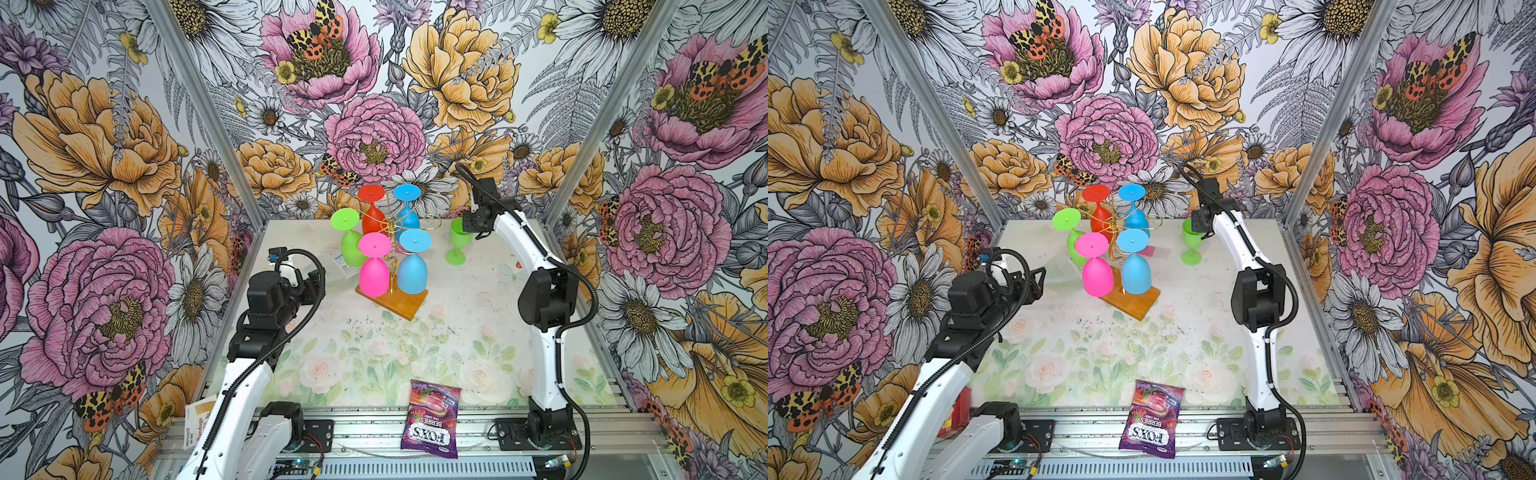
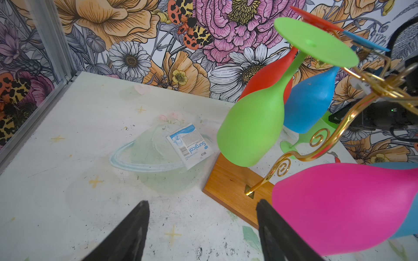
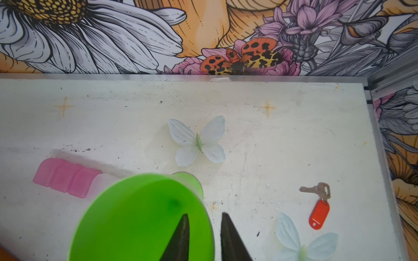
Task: Take the wine glass off the wine glass rack
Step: Place the wine glass at the top-right of the table.
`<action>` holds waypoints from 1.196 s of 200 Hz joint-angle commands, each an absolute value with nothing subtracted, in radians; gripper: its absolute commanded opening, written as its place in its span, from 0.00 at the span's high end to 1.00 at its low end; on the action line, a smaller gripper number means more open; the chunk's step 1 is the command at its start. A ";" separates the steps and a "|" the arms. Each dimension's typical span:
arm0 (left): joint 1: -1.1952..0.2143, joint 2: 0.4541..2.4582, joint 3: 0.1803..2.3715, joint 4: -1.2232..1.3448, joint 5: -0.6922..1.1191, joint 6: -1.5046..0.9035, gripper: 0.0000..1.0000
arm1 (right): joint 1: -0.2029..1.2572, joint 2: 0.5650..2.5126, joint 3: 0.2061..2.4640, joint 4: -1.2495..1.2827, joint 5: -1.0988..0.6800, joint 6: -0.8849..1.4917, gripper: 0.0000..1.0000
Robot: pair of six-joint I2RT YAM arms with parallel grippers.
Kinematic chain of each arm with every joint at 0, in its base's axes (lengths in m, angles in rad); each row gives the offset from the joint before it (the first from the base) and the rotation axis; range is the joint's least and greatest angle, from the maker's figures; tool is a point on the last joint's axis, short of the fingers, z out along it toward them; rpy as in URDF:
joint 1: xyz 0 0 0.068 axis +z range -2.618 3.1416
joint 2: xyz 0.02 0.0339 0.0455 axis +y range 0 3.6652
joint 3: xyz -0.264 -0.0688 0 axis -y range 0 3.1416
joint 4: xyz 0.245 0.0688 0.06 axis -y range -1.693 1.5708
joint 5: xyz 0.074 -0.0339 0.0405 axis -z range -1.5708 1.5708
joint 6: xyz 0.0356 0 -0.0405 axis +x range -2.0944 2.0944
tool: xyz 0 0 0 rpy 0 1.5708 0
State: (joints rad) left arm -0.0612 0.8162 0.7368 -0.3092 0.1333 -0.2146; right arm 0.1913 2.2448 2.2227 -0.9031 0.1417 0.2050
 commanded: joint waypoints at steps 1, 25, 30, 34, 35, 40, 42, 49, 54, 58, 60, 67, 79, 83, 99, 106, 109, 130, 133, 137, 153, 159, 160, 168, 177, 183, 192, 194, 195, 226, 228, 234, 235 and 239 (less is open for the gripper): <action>-0.054 0.818 0.748 -0.290 0.160 -0.225 0.24 | 0.197 2.186 2.256 -0.893 0.146 0.199 0.67; -0.054 0.821 0.754 -0.297 0.162 -0.231 0.23 | 0.196 2.149 2.252 -0.896 0.153 0.194 0.57; -0.054 0.825 0.758 -0.303 0.165 -0.232 0.23 | 0.196 2.138 2.251 -0.896 0.157 0.192 0.55; -0.054 0.828 0.760 -0.304 0.169 -0.232 0.23 | 0.196 2.129 2.251 -0.897 0.158 0.189 0.53; -0.054 0.829 0.761 -0.304 0.170 -0.233 0.23 | 0.196 2.127 2.250 -0.897 0.158 0.189 0.52; -0.054 0.832 0.761 -0.304 0.173 -0.234 0.23 | 0.196 2.113 2.247 -0.900 0.159 0.187 0.50; -0.054 0.834 0.763 -0.304 0.173 -0.235 0.23 | 0.197 2.109 2.245 -0.900 0.159 0.186 0.48; -0.053 0.837 0.763 -0.304 0.176 -0.237 0.23 | 0.196 2.089 2.239 -0.904 0.161 0.185 0.45; -0.053 0.839 0.765 -0.304 0.178 -0.239 0.23 | 0.196 2.073 2.232 -0.905 0.164 0.185 0.44; -0.054 0.840 0.764 -0.304 0.179 -0.239 0.23 | 0.196 2.059 2.223 -0.906 0.167 0.186 0.43; -0.054 0.841 0.765 -0.304 0.180 -0.239 0.23 | 0.196 2.051 2.220 -0.907 0.167 0.187 0.43; -0.053 0.839 0.765 -0.302 0.181 -0.239 0.23 | 0.196 2.026 2.204 -0.907 0.169 0.190 0.42; -0.052 0.834 0.764 -0.298 0.184 -0.236 0.23 | 0.195 1.981 2.177 -0.908 0.155 0.196 0.40; -0.052 0.832 0.763 -0.296 0.187 -0.235 0.22 | 0.196 1.968 2.166 -0.908 0.146 0.200 0.39; -0.052 0.826 0.764 -0.296 0.195 -0.228 0.22 | 0.190 1.908 2.125 -0.908 0.071 0.225 0.38; -0.051 0.825 0.767 -0.296 0.200 -0.225 0.23 | 0.189 1.886 2.107 -0.908 0.027 0.239 0.38; -0.052 0.824 0.767 -0.296 0.202 -0.224 0.23 | 0.188 1.878 2.102 -0.908 0.004 0.245 0.37; -0.052 0.828 0.776 -0.299 0.231 -0.220 0.22 | 0.187 1.813 2.043 -0.907 -0.158 0.281 0.35; -0.052 0.828 0.778 -0.300 0.234 -0.218 0.22 | 0.188 1.804 2.033 -0.907 -0.176 0.289 0.34; -0.052 0.828 0.781 -0.303 0.237 -0.215 0.22 | 0.189 1.789 2.021 -0.907 -0.202 0.296 0.34; -0.052 0.833 0.790 -0.314 0.238 -0.202 0.23 | 0.204 1.727 1.951 -0.905 -0.255 0.315 0.33; -0.052 0.832 0.791 -0.316 0.240 -0.200 0.22 | 0.214 1.697 1.922 -0.904 -0.265 0.319 0.33; -0.051 0.833 0.791 -0.316 0.240 -0.199 0.22 | 0.216 1.692 1.917 -0.904 -0.266 0.319 0.33; -0.050 0.831 0.790 -0.315 0.245 -0.197 0.23 | 0.227 1.652 1.877 -0.900 -0.278 0.325 0.33; -0.050 0.831 0.791 -0.314 0.255 -0.198 0.22 | 0.235 1.609 1.834 -0.894 -0.294 0.339 0.33; -0.050 0.831 0.790 -0.313 0.261 -0.197 0.23 | 0.237 1.578 1.809 -0.886 -0.308 0.348 0.34; -0.050 0.831 0.791 -0.313 0.270 -0.197 0.23 | 0.239 1.537 1.775 -0.880 -0.325 0.367 0.34; -0.051 0.831 0.790 -0.313 0.273 -0.197 0.22 | 0.239 1.528 1.768 -0.878 -0.329 0.370 0.34; -0.051 0.831 0.791 -0.313 0.274 -0.196 0.22 | 0.239 1.523 1.764 -0.878 -0.330 0.372 0.34; -0.051 0.828 0.788 -0.313 0.284 -0.197 0.23 | 0.240 1.412 1.657 -0.825 -0.425 0.451 0.35; -0.051 0.827 0.788 -0.313 0.284 -0.197 0.22 | 0.240 1.407 1.651 -0.821 -0.431 0.457 0.35; -0.051 0.827 0.787 -0.313 0.283 -0.195 0.23 | 0.241 1.394 1.636 -0.808 -0.450 0.472 0.35; -0.051 0.827 0.787 -0.313 0.283 -0.195 0.23 | 0.240 1.391 1.634 -0.806 -0.453 0.475 0.35; -0.051 0.825 0.788 -0.313 0.283 -0.194 0.22 | 0.240 1.383 1.624 -0.797 -0.463 0.486 0.35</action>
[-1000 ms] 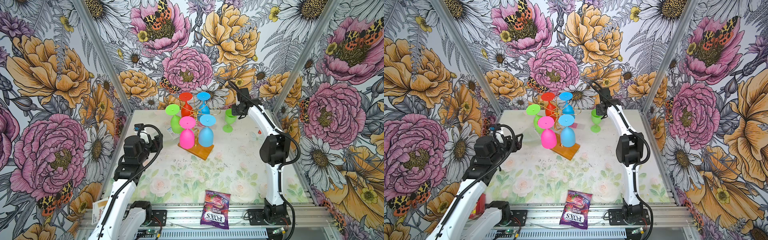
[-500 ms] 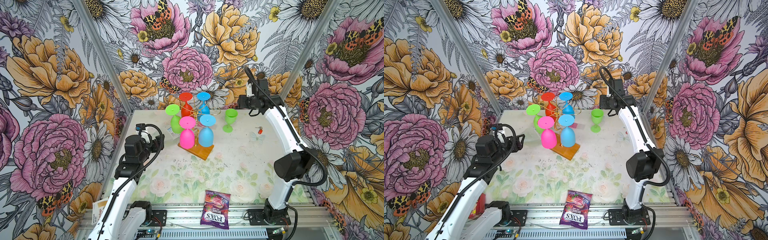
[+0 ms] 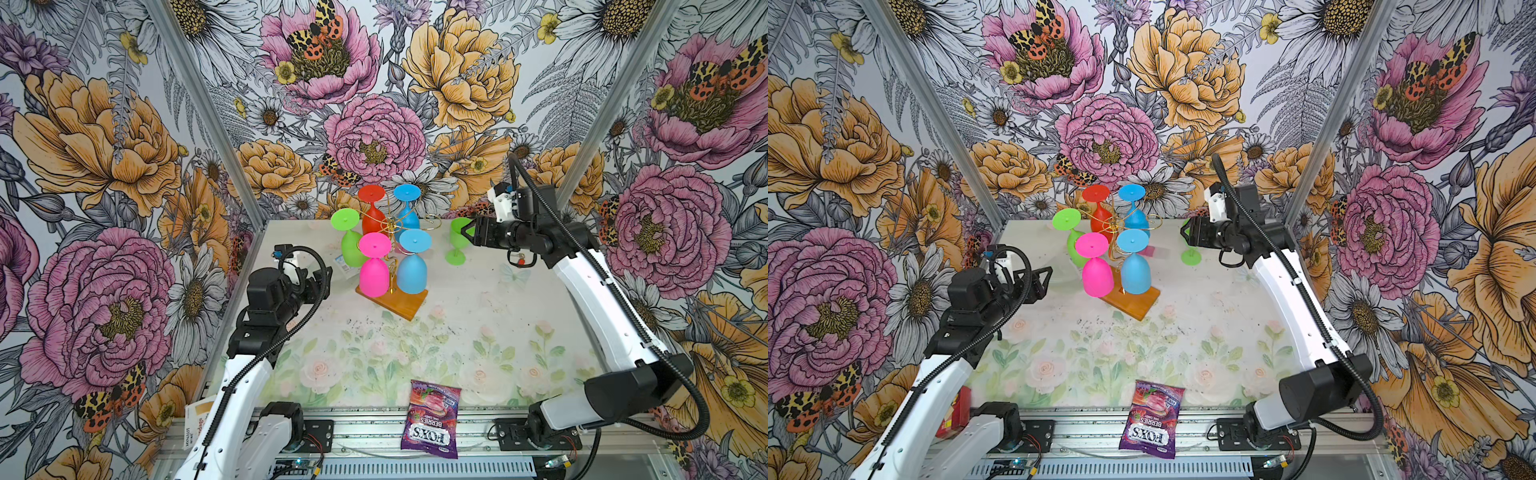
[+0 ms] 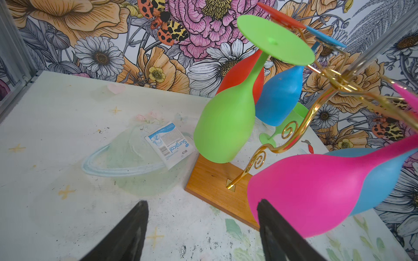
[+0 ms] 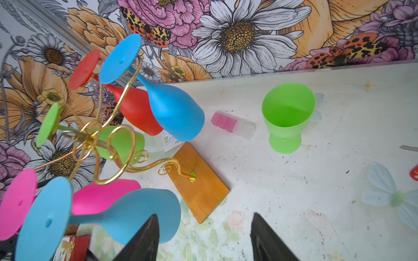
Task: Take the wine glass off the wine glass rack
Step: Place the wine glass at the top-right of the table, then pick up the wine glass from the wine glass rack.
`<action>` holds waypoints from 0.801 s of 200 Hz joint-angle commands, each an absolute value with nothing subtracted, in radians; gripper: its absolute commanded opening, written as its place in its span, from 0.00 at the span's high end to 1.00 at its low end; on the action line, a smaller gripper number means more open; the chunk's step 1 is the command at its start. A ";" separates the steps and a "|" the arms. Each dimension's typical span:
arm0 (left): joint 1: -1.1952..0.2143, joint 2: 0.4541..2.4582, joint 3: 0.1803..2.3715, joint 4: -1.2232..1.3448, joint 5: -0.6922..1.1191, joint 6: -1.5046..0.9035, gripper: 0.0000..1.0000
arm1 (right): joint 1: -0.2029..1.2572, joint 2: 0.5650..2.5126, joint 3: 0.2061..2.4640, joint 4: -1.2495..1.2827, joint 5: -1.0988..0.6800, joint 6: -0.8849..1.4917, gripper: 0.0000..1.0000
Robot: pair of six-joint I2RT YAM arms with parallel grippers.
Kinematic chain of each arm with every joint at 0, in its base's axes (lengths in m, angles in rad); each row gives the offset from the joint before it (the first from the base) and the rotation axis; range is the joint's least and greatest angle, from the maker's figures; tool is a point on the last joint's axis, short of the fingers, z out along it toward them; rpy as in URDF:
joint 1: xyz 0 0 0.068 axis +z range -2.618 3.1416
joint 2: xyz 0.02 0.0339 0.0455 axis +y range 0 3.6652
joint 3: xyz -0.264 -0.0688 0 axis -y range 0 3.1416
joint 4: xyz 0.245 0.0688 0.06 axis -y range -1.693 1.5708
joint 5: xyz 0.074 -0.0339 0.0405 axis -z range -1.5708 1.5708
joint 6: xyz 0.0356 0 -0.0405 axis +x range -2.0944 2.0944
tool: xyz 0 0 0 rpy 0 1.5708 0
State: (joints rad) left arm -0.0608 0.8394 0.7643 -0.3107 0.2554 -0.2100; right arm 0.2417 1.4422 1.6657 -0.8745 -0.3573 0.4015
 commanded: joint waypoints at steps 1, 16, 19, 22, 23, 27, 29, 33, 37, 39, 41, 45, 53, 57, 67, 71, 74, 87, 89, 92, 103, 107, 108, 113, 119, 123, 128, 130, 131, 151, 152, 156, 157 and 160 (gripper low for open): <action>-0.051 0.825 0.788 -0.313 0.283 -0.194 0.23 | 0.240 1.381 1.621 -0.794 -0.467 0.488 0.35; -0.051 0.824 0.788 -0.311 0.282 -0.193 0.22 | 0.242 1.358 1.590 -0.757 -0.509 0.527 0.35; -0.051 0.824 0.788 -0.311 0.282 -0.193 0.22 | 0.243 1.353 1.584 -0.749 -0.518 0.536 0.35; -0.051 0.824 0.787 -0.311 0.282 -0.194 0.22 | 0.244 1.349 1.577 -0.737 -0.528 0.544 0.35; -0.051 0.824 0.787 -0.311 0.282 -0.193 0.22 | 0.244 1.349 1.576 -0.734 -0.531 0.547 0.35; -0.051 0.824 0.787 -0.311 0.282 -0.192 0.22 | 0.245 1.343 1.567 -0.718 -0.542 0.561 0.35; -0.051 0.824 0.788 -0.311 0.282 -0.193 0.22 | 0.244 1.340 1.563 -0.711 -0.548 0.568 0.35; -0.051 0.824 0.787 -0.311 0.282 -0.193 0.22 | 0.248 1.335 1.554 -0.695 -0.557 0.579 0.35; -0.050 0.824 0.787 -0.311 0.282 -0.192 0.23 | 0.249 1.330 1.546 -0.681 -0.567 0.591 0.35; -0.050 0.824 0.788 -0.311 0.283 -0.192 0.22 | 0.250 1.328 1.542 -0.674 -0.573 0.597 0.35; -0.051 0.824 0.788 -0.311 0.282 -0.192 0.22 | 0.252 1.326 1.539 -0.666 -0.576 0.602 0.35; -0.051 0.824 0.788 -0.311 0.283 -0.193 0.22 | 0.255 1.324 1.533 -0.658 -0.581 0.613 0.35; -0.051 0.824 0.788 -0.311 0.282 -0.191 0.22 | 0.263 1.320 1.522 -0.637 -0.588 0.629 0.36; -0.050 0.824 0.788 -0.311 0.282 -0.191 0.22 | 0.266 1.319 1.516 -0.628 -0.589 0.636 0.37; -0.051 0.824 0.788 -0.311 0.281 -0.190 0.22 | 0.281 1.320 1.506 -0.612 -0.593 0.650 0.39; -0.049 0.822 0.788 -0.311 0.281 -0.191 0.22 | 0.286 1.322 1.504 -0.607 -0.594 0.653 0.39; -0.050 0.822 0.788 -0.312 0.280 -0.190 0.22 | 0.291 1.322 1.501 -0.604 -0.596 0.656 0.39; -0.051 0.822 0.788 -0.310 0.280 -0.190 0.22 | 0.309 1.327 1.493 -0.586 -0.600 0.668 0.40; -0.051 0.822 0.788 -0.310 0.280 -0.190 0.22 | 0.313 1.328 1.492 -0.584 -0.601 0.669 0.40; -0.051 0.822 0.788 -0.310 0.282 -0.190 0.22 | 0.316 1.328 1.490 -0.580 -0.601 0.672 0.40; -0.050 0.821 0.788 -0.309 0.283 -0.189 0.23 | 0.334 1.334 1.485 -0.557 -0.608 0.685 0.41; -0.051 0.821 0.787 -0.310 0.283 -0.189 0.23 | 0.339 1.336 1.485 -0.550 -0.611 0.691 0.40; -0.050 0.821 0.787 -0.310 0.282 -0.189 0.22 | 0.341 1.337 1.485 -0.548 -0.611 0.692 0.40; -0.051 0.821 0.787 -0.309 0.282 -0.190 0.23 | 0.349 1.340 1.485 -0.541 -0.614 0.697 0.40; -0.051 0.821 0.787 -0.309 0.282 -0.190 0.22 | 0.359 1.346 1.486 -0.533 -0.616 0.701 0.41; -0.050 0.819 0.788 -0.310 0.282 -0.190 0.22 | 0.366 1.348 1.486 -0.528 -0.616 0.705 0.41; -0.050 0.819 0.788 -0.309 0.282 -0.190 0.23 | 0.374 1.352 1.488 -0.522 -0.616 0.709 0.41; -0.051 0.819 0.788 -0.310 0.282 -0.189 0.22 | 0.376 1.354 1.487 -0.520 -0.615 0.711 0.41; -0.051 0.819 0.788 -0.309 0.282 -0.189 0.23 | 0.377 1.355 1.488 -0.519 -0.615 0.711 0.41; -0.050 0.816 0.787 -0.310 0.282 -0.189 0.23 | 0.403 1.376 1.492 -0.504 -0.617 0.724 0.42; -0.050 0.816 0.788 -0.310 0.282 -0.187 0.22 | 0.405 1.377 1.493 -0.503 -0.618 0.725 0.42; -0.051 0.815 0.787 -0.310 0.284 -0.189 0.23 | 0.408 1.381 1.493 -0.500 -0.618 0.726 0.42; -0.051 0.815 0.788 -0.310 0.285 -0.190 0.23 | 0.409 1.381 1.493 -0.499 -0.618 0.727 0.42; -0.050 0.814 0.788 -0.309 0.284 -0.189 0.22 | 0.412 1.384 1.493 -0.498 -0.617 0.726 0.42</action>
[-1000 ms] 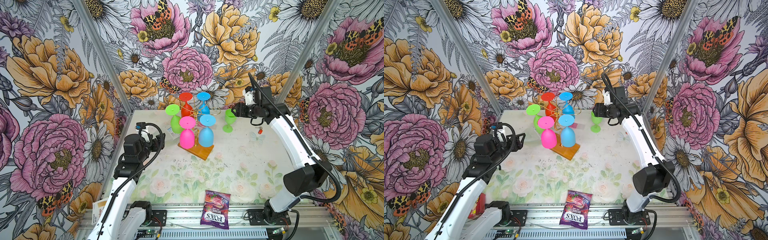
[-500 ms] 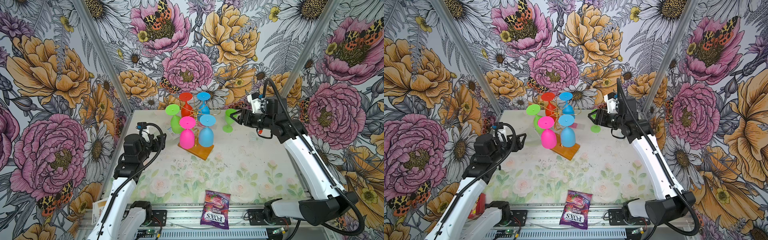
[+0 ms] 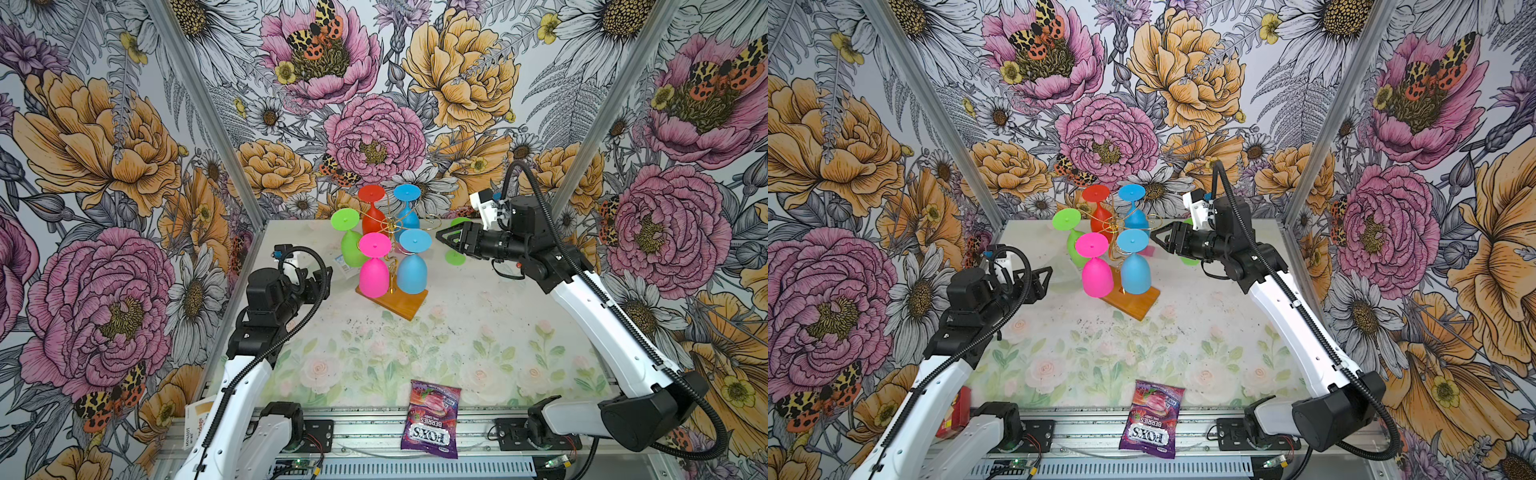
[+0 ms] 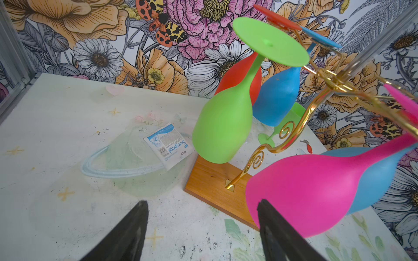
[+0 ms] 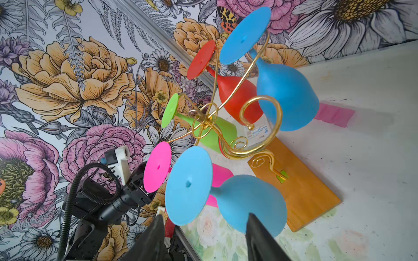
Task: Take the wine glass off the wine glass rack
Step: Pick up the wine glass from the wine glass rack.
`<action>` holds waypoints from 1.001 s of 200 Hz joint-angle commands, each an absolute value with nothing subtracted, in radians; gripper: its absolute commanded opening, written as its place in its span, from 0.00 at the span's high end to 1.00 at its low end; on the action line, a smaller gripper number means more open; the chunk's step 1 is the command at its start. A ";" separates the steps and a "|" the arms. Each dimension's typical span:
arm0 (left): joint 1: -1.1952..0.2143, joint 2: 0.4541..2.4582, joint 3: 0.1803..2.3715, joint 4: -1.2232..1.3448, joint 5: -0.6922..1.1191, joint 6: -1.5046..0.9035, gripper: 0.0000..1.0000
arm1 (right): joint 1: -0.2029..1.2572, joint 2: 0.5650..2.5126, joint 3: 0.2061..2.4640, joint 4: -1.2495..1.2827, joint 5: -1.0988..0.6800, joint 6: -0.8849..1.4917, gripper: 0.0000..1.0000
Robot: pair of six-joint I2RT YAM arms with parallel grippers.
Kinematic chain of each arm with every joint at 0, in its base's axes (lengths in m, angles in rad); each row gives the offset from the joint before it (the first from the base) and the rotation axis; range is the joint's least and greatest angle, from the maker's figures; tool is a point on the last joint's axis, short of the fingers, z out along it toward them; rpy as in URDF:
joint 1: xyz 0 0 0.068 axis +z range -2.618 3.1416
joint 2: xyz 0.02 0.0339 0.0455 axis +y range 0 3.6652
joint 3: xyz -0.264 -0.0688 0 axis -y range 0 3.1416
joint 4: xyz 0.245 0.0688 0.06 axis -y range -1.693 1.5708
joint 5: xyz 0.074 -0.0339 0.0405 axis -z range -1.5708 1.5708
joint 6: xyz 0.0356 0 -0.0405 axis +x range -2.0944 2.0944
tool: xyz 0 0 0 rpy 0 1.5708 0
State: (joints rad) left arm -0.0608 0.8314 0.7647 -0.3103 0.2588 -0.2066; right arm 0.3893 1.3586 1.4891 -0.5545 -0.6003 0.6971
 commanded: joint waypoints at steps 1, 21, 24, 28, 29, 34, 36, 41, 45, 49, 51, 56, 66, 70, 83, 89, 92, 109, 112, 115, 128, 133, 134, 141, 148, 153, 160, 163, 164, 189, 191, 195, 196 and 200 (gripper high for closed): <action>-0.050 0.813 0.788 -0.309 0.285 -0.190 0.22 | 0.413 1.385 1.493 -0.498 -0.617 0.727 0.42; -0.051 0.811 0.785 -0.309 0.286 -0.190 0.22 | 0.423 1.401 1.490 -0.488 -0.616 0.732 0.43; -0.050 0.810 0.784 -0.310 0.286 -0.190 0.23 | 0.424 1.403 1.491 -0.486 -0.617 0.733 0.43; -0.051 0.810 0.785 -0.310 0.287 -0.189 0.23 | 0.426 1.406 1.490 -0.484 -0.616 0.733 0.43; -0.051 0.810 0.785 -0.310 0.287 -0.189 0.22 | 0.426 1.407 1.490 -0.484 -0.616 0.733 0.43; -0.051 0.810 0.785 -0.310 0.285 -0.189 0.22 | 0.428 1.410 1.489 -0.480 -0.616 0.735 0.44; -0.051 0.810 0.785 -0.310 0.285 -0.190 0.23 | 0.428 1.411 1.489 -0.479 -0.615 0.736 0.44; -0.050 0.808 0.785 -0.309 0.285 -0.190 0.23 | 0.429 1.414 1.486 -0.475 -0.617 0.736 0.45; -0.051 0.808 0.785 -0.309 0.284 -0.190 0.23 | 0.430 1.417 1.486 -0.472 -0.619 0.739 0.46; -0.050 0.808 0.785 -0.310 0.286 -0.190 0.23 | 0.431 1.419 1.485 -0.467 -0.620 0.742 0.47; -0.051 0.808 0.785 -0.310 0.285 -0.189 0.23 | 0.431 1.421 1.485 -0.466 -0.621 0.743 0.48; -0.051 0.808 0.785 -0.308 0.284 -0.189 0.22 | 0.433 1.424 1.485 -0.461 -0.622 0.747 0.49; -0.050 0.808 0.785 -0.307 0.286 -0.191 0.23 | 0.436 1.431 1.481 -0.447 -0.629 0.757 0.52; -0.050 0.810 0.785 -0.307 0.287 -0.192 0.23 | 0.437 1.432 1.480 -0.440 -0.630 0.760 0.53; -0.050 0.810 0.785 -0.306 0.288 -0.192 0.22 | 0.437 1.439 1.475 -0.420 -0.637 0.773 0.58; -0.051 0.810 0.785 -0.306 0.288 -0.192 0.22 | 0.436 1.441 1.473 -0.413 -0.641 0.779 0.60; -0.051 0.810 0.785 -0.306 0.287 -0.192 0.23 | 0.438 1.442 1.472 -0.410 -0.642 0.781 0.60; -0.050 0.808 0.785 -0.305 0.286 -0.192 0.23 | 0.437 1.448 1.468 -0.392 -0.650 0.796 0.63; -0.051 0.807 0.785 -0.305 0.286 -0.192 0.23 | 0.438 1.448 1.468 -0.390 -0.650 0.797 0.63; -0.051 0.807 0.785 -0.304 0.285 -0.192 0.23 | 0.437 1.449 1.467 -0.389 -0.652 0.799 0.63; -0.051 0.807 0.785 -0.304 0.286 -0.193 0.23 | 0.437 1.453 1.466 -0.385 -0.653 0.803 0.65; -0.050 0.807 0.785 -0.304 0.286 -0.193 0.23 | 0.438 1.454 1.465 -0.383 -0.653 0.804 0.66; -0.051 0.807 0.785 -0.303 0.286 -0.193 0.23 | 0.437 1.453 1.465 -0.382 -0.653 0.805 0.66; -0.051 0.807 0.785 -0.302 0.287 -0.193 0.23 | 0.438 1.453 1.465 -0.381 -0.653 0.807 0.67; -0.050 0.807 0.785 -0.302 0.286 -0.192 0.23 | 0.437 1.451 1.463 -0.380 -0.653 0.807 0.69; -0.050 0.807 0.785 -0.302 0.286 -0.192 0.22 | 0.438 1.451 1.465 -0.380 -0.653 0.809 0.70; -0.050 0.807 0.785 -0.302 0.286 -0.193 0.22 | 0.438 1.451 1.463 -0.378 -0.652 0.810 0.72; -0.050 0.807 0.785 -0.302 0.285 -0.193 0.22 | 0.438 1.449 1.462 -0.376 -0.651 0.811 0.72; -0.050 0.807 0.785 -0.302 0.286 -0.193 0.23 | 0.439 1.448 1.462 -0.376 -0.651 0.810 0.73; -0.051 0.807 0.785 -0.301 0.287 -0.193 0.22 | 0.439 1.445 1.456 -0.374 -0.650 0.813 0.78; -0.051 0.807 0.784 -0.301 0.288 -0.193 0.22 | 0.438 1.445 1.455 -0.373 -0.651 0.815 0.79; -0.051 0.806 0.784 -0.301 0.288 -0.192 0.22 | 0.438 1.445 1.454 -0.373 -0.651 0.816 0.80; -0.050 0.805 0.785 -0.301 0.287 -0.192 0.22 | 0.438 1.446 1.454 -0.374 -0.651 0.815 0.80; -0.050 0.805 0.785 -0.301 0.287 -0.192 0.22 | 0.437 1.445 1.453 -0.373 -0.650 0.816 0.81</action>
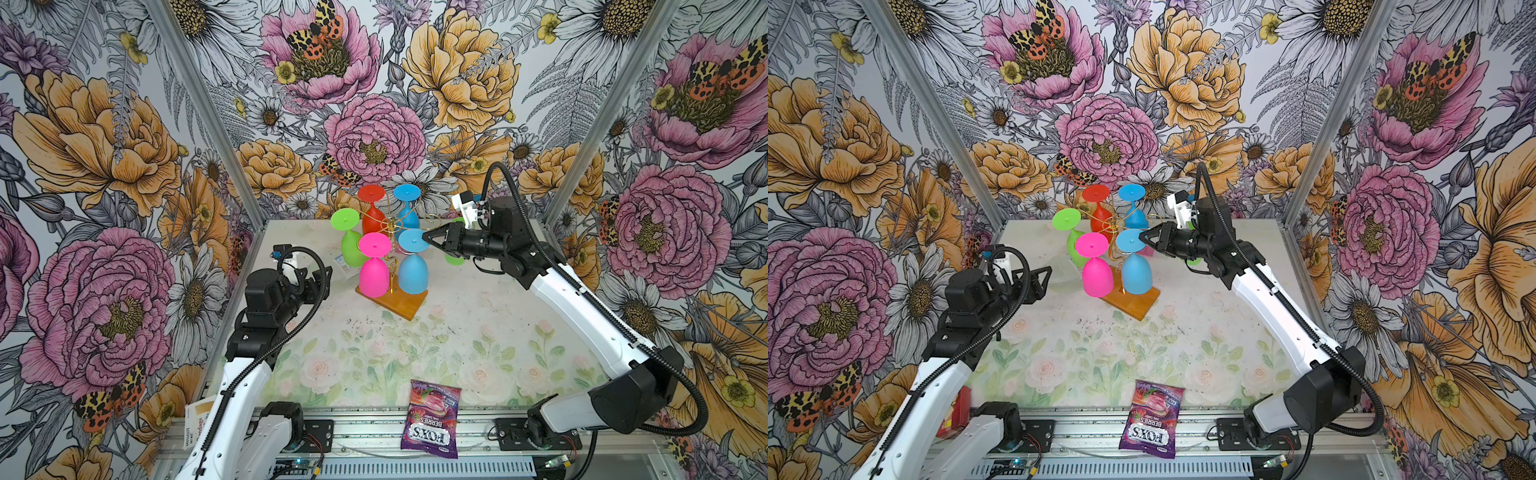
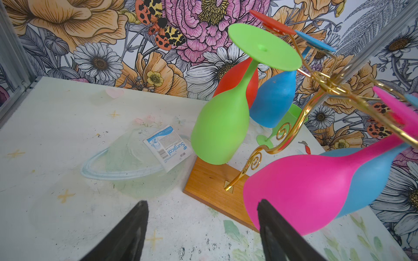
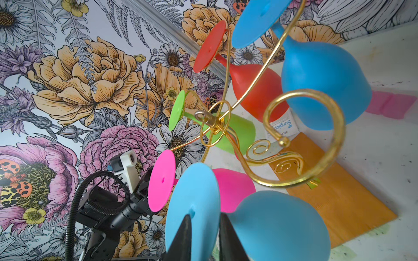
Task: Take the wine glass off the wine glass rack
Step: Pick up the wine glass from the wine glass rack.
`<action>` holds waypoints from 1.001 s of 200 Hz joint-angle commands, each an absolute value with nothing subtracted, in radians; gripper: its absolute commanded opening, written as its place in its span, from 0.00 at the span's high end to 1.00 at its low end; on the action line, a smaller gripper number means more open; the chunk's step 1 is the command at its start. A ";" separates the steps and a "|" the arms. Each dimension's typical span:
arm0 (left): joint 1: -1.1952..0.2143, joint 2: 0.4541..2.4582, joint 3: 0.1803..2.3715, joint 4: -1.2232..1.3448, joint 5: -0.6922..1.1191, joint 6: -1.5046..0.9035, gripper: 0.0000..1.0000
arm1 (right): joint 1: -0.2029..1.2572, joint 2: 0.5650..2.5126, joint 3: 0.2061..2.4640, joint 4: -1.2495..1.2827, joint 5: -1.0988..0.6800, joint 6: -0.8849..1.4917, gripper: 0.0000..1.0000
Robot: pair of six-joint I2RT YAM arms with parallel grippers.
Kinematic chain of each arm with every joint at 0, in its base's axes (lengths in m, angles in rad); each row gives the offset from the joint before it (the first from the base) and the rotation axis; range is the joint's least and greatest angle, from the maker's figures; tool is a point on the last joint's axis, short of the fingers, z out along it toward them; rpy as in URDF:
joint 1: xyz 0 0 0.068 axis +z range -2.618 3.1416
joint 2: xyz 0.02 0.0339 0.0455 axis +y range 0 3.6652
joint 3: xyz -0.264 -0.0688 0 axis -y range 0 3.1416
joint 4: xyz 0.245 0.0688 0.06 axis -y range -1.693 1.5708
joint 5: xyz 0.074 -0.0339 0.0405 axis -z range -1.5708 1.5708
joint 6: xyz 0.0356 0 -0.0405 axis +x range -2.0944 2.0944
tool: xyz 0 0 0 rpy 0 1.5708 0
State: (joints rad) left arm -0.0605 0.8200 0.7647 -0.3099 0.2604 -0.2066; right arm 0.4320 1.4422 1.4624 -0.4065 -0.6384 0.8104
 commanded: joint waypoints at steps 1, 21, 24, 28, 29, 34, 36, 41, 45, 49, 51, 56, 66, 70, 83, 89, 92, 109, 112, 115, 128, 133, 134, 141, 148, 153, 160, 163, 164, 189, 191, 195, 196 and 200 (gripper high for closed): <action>-0.051 0.805 0.785 -0.301 0.287 -0.193 0.22 | 0.438 1.444 1.453 -0.373 -0.650 0.816 0.81; -0.049 0.804 0.783 -0.300 0.286 -0.193 0.23 | 0.438 1.441 1.449 -0.369 -0.653 0.822 0.85; -0.050 0.804 0.783 -0.300 0.286 -0.192 0.23 | 0.436 1.440 1.448 -0.367 -0.652 0.821 0.85; -0.051 0.804 0.782 -0.299 0.287 -0.193 0.22 | 0.436 1.439 1.447 -0.366 -0.652 0.822 0.86; -0.051 0.804 0.782 -0.299 0.286 -0.193 0.23 | 0.436 1.439 1.447 -0.365 -0.653 0.822 0.86; -0.050 0.804 0.782 -0.299 0.286 -0.193 0.23 | 0.436 1.438 1.446 -0.365 -0.654 0.824 0.87; -0.051 0.804 0.782 -0.299 0.286 -0.192 0.23 | 0.437 1.436 1.444 -0.364 -0.655 0.825 0.87; -0.051 0.804 0.783 -0.299 0.285 -0.193 0.23 | 0.436 1.435 1.443 -0.362 -0.655 0.827 0.88; -0.050 0.804 0.783 -0.299 0.286 -0.193 0.23 | 0.436 1.434 1.442 -0.360 -0.656 0.829 0.88; -0.051 0.804 0.783 -0.299 0.286 -0.192 0.23 | 0.436 1.431 1.441 -0.357 -0.659 0.831 0.89; -0.050 0.805 0.781 -0.298 0.286 -0.193 0.23 | 0.436 1.431 1.439 -0.356 -0.661 0.833 0.89; -0.049 0.804 0.782 -0.299 0.285 -0.193 0.23 | 0.436 1.430 1.438 -0.355 -0.661 0.834 0.90; -0.051 0.804 0.782 -0.298 0.286 -0.193 0.23 | 0.437 1.424 1.437 -0.350 -0.664 0.838 0.92; -0.051 0.804 0.782 -0.298 0.287 -0.193 0.23 | 0.436 1.423 1.436 -0.350 -0.664 0.838 0.92; -0.050 0.805 0.782 -0.296 0.286 -0.192 0.23 | 0.436 1.415 1.431 -0.350 -0.665 0.838 0.94; -0.049 0.805 0.782 -0.296 0.286 -0.193 0.23 | 0.437 1.411 1.430 -0.348 -0.667 0.838 0.95; -0.050 0.805 0.781 -0.296 0.286 -0.194 0.23 | 0.435 1.410 1.428 -0.349 -0.667 0.839 0.95; -0.050 0.805 0.781 -0.295 0.287 -0.194 0.23 | 0.435 1.401 1.421 -0.349 -0.671 0.841 0.97; -0.050 0.806 0.782 -0.295 0.287 -0.194 0.23 | 0.436 1.399 1.419 -0.349 -0.672 0.841 0.98; -0.050 0.807 0.782 -0.295 0.287 -0.194 0.23 | 0.434 1.399 1.419 -0.349 -0.672 0.842 0.98; -0.051 0.807 0.782 -0.293 0.287 -0.194 0.22 | 0.435 1.394 1.413 -0.349 -0.681 0.844 0.99; -0.050 0.807 0.782 -0.293 0.288 -0.194 0.23 | 0.436 1.391 1.410 -0.349 -0.685 0.845 0.99; -0.050 0.807 0.782 -0.293 0.287 -0.194 0.22 | 0.436 1.390 1.410 -0.349 -0.685 0.844 0.99; -0.051 0.807 0.782 -0.292 0.288 -0.193 0.22 | 0.436 1.388 1.407 -0.348 -0.689 0.845 1.00; -0.051 0.807 0.782 -0.292 0.288 -0.194 0.22 | 0.436 1.387 1.404 -0.348 -0.693 0.844 1.00; -0.051 0.807 0.782 -0.291 0.287 -0.194 0.23 | 0.436 1.386 1.402 -0.348 -0.697 0.843 1.00; -0.051 0.808 0.782 -0.291 0.286 -0.194 0.22 | 0.436 1.385 1.399 -0.350 -0.701 0.843 1.00; -0.050 0.808 0.782 -0.291 0.288 -0.194 0.22 | 0.436 1.385 1.398 -0.349 -0.704 0.843 1.00; -0.051 0.808 0.781 -0.291 0.287 -0.194 0.22 | 0.436 1.384 1.398 -0.349 -0.705 0.843 1.00; -0.050 0.810 0.782 -0.290 0.288 -0.194 0.23 | 0.437 1.378 1.392 -0.350 -0.715 0.841 1.00; -0.050 0.810 0.782 -0.290 0.287 -0.196 0.23 | 0.437 1.378 1.391 -0.349 -0.716 0.841 1.00; -0.050 0.810 0.781 -0.290 0.288 -0.194 0.23 | 0.438 1.378 1.390 -0.348 -0.719 0.839 1.00; -0.050 0.810 0.782 -0.290 0.288 -0.195 0.22 | 0.438 1.378 1.390 -0.349 -0.719 0.839 1.00; -0.050 0.810 0.782 -0.289 0.288 -0.195 0.23 | 0.437 1.378 1.390 -0.347 -0.722 0.839 1.00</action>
State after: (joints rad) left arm -0.0605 0.8200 0.7647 -0.3096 0.2607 -0.2066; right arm 0.4320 1.4014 1.4086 -0.3447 -0.7074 0.8486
